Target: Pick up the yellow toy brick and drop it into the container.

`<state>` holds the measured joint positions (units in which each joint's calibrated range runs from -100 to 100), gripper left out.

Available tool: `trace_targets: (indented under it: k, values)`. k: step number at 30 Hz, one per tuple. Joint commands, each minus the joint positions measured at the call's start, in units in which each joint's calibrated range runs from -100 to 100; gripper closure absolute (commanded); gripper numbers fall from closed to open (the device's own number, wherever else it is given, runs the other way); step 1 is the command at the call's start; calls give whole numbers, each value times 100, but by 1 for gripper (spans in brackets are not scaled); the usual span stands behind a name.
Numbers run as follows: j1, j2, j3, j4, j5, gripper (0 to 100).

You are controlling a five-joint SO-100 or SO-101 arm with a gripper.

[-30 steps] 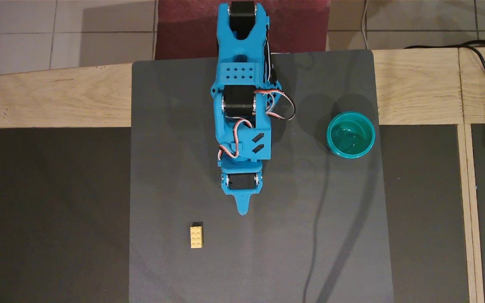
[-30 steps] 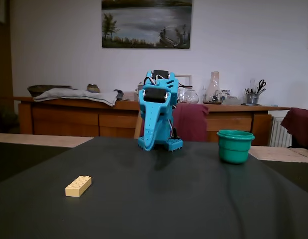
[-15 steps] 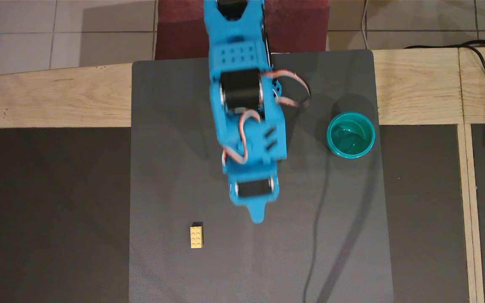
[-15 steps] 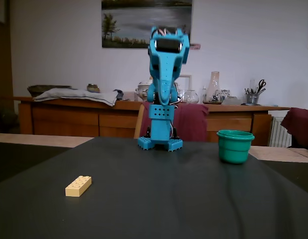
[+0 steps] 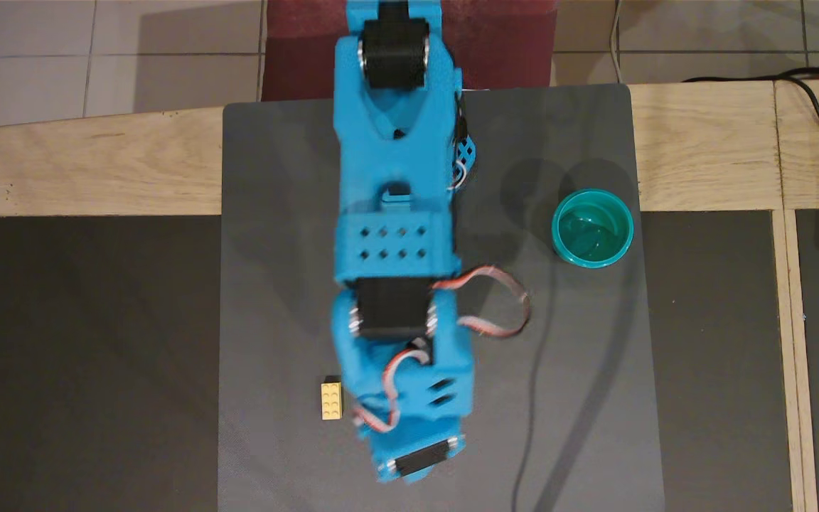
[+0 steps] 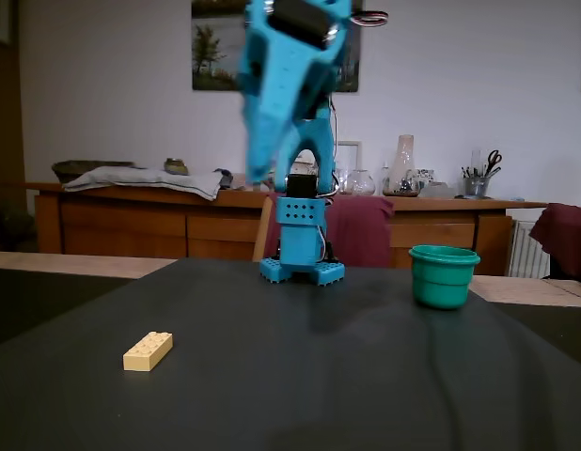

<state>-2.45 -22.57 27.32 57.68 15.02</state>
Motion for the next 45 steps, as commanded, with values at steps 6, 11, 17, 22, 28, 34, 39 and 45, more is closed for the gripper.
trace_targets:
  k: [6, 11, 17, 22, 28, 34, 39, 45]
  values:
    - [775, 393, -61, -175, 2581, 100]
    - [999, 360, 418, -166, 3563, 100]
    - [1146, 360, 770, -166, 4165, 100]
    - [1317, 410, 1239, -228, 4708, 100]
    - [1332, 469, 1257, -228, 4896, 100]
    - [1332, 478, 1257, -228, 4917, 100]
    - [1301, 798, 1320, -406, 4923, 100]
    - [1433, 1144, 1302, -850, 4928, 100]
